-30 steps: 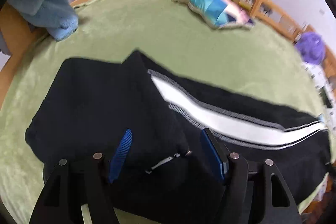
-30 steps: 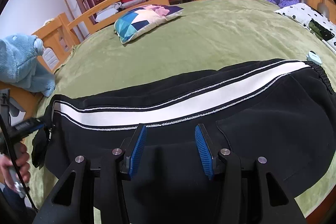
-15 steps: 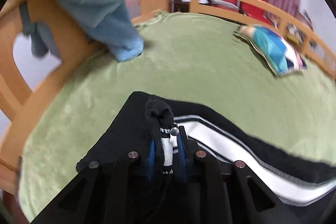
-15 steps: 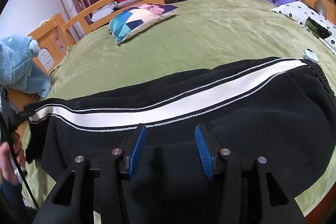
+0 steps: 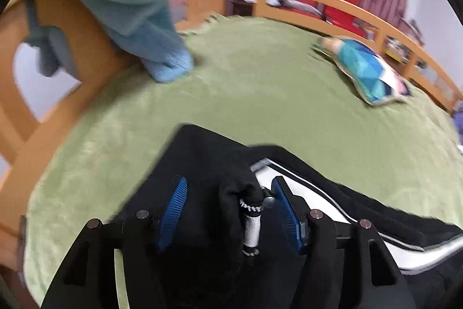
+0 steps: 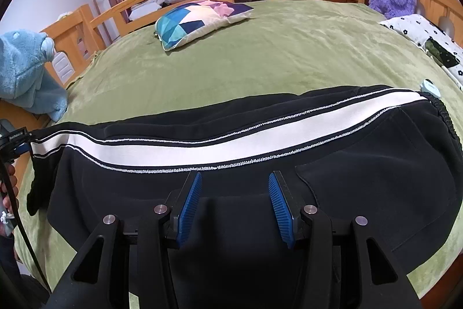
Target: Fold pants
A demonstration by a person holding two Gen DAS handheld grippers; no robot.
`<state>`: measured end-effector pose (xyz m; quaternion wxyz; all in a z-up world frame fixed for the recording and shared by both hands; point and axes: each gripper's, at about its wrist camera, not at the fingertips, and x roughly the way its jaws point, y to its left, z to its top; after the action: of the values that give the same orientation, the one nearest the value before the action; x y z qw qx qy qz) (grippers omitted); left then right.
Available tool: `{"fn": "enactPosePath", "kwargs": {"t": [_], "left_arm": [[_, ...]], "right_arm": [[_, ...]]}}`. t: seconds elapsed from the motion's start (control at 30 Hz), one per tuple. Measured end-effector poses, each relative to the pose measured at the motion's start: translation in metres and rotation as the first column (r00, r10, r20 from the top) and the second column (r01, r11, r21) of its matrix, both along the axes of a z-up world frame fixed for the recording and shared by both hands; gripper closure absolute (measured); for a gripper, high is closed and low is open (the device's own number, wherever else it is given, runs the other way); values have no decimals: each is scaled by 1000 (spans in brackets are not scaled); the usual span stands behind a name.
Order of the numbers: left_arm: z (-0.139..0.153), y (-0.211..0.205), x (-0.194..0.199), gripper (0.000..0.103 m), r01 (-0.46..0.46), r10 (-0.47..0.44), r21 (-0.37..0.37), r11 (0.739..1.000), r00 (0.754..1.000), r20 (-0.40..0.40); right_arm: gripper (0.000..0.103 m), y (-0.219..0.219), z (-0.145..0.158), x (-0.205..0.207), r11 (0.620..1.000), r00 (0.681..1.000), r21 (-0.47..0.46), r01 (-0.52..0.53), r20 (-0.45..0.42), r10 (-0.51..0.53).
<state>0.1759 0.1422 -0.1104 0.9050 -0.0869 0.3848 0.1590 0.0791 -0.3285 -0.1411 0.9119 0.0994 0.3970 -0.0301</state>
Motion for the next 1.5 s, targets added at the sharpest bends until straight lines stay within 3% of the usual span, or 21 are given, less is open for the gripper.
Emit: {"fn": "enactPosePath", "kwargs": {"t": [0.1, 0.37, 0.43, 0.63, 0.73, 0.83, 0.93, 0.97, 1.03, 1.07, 1.1, 1.23, 1.4, 1.47, 1.5], "left_arm": [[6, 16, -7, 44, -97, 96, 44, 994, 995, 33], [5, 61, -25, 41, -155, 156, -41, 987, 987, 27], [5, 66, -31, 39, -128, 131, -82, 988, 991, 29], [-12, 57, -38, 38, 63, -63, -232, 971, 998, 5], [-23, 37, -37, 38, 148, -159, -240, 959, 987, -27], [-41, 16, -33, 38, 178, -204, -202, 963, 972, -116], [-58, 7, -29, 38, 148, -182, -176, 973, 963, -199], [-60, 6, -27, 39, 137, -164, -136, 981, 963, -213], [-57, 7, -25, 62, 102, -105, -23, 994, 974, -200], [-53, 9, -24, 87, 88, -83, 20, 996, 982, -169], [-50, 12, -21, 92, 81, -75, 36, 996, 987, -144], [-31, 41, -9, 94, -26, 28, 34, 999, 998, -51], [-11, 75, -2, 93, -147, 147, -4, 989, 988, 41], [-11, 82, 1, 87, -199, 198, 3, 980, 980, 25], [-13, 84, 4, 75, -223, 223, 13, 975, 975, -4]], "right_arm": [[54, -2, 1, 0, 1000, 1000, 6, 0, 2, 0], [54, 0, 0, 0, 1000, 1000, 1, -7, -1, 7], [54, 2, 0, 0, 1000, 1000, -2, -12, 0, 12], [54, 7, -3, -1, 1000, 1000, -15, -19, -10, 19], [54, 11, -3, -1, 999, 1000, -24, -22, -10, 22], [54, 15, -6, 1, 999, 1000, -38, -26, -16, 26], [54, 18, -10, 2, 998, 999, -60, -29, -30, 27], [54, 18, -10, 3, 998, 999, -64, -30, -32, 28], [54, 19, -11, 4, 997, 999, -67, -32, -35, 29], [54, 20, -11, 4, 997, 999, -66, -32, -36, 30], [54, 20, -11, 4, 997, 999, -64, -32, -37, 29], [54, 18, -15, 7, 999, 999, -49, -20, -50, 18], [54, 17, -15, 8, 999, 999, -47, -1, -50, -2], [54, 16, -13, 7, 999, 999, -49, 0, -42, -3], [54, 15, -12, 5, 999, 999, -52, 1, -40, -3]]}}
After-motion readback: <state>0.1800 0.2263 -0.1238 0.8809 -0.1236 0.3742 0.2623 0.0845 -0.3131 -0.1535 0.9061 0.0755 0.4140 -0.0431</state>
